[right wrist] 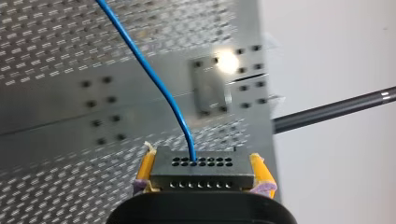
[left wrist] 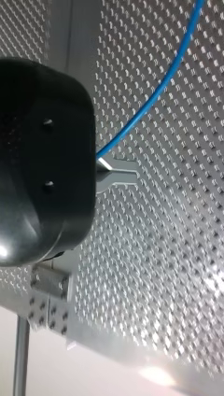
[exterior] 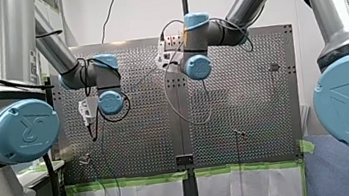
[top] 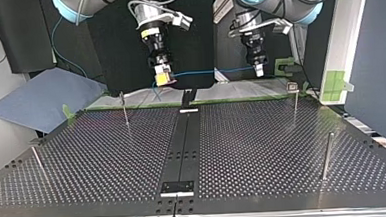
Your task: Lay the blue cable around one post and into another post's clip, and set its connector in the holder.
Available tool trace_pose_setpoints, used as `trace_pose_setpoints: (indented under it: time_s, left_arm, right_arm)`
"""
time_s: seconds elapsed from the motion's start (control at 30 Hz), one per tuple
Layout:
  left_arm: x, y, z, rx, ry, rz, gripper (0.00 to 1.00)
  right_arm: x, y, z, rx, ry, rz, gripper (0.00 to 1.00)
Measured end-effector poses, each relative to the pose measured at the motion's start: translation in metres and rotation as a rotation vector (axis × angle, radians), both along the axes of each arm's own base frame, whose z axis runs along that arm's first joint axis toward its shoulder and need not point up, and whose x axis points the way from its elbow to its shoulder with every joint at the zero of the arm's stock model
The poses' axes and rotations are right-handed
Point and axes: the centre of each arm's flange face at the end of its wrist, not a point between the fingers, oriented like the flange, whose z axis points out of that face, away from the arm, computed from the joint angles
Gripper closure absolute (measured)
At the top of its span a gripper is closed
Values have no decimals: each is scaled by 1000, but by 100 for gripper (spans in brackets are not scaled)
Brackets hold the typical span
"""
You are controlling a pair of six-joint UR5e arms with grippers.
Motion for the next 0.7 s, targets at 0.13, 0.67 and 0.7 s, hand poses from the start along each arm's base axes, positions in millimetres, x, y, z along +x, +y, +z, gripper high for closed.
trace_pose_setpoints:
  time_s: [0.13, 0.67, 0.7]
  left_arm:
    - [8, 4, 22, -40, -33, 16, 100]
    - [25, 24, 111, -166, -158, 66, 100]
    - [24, 26, 115, -166, -161, 70, 100]
  right_arm:
    - [3, -3, 17, -8, -9, 9, 100]
    - [15, -9, 49, -6, 9, 56, 100]
    - [16, -10, 51, -9, 8, 59, 100]
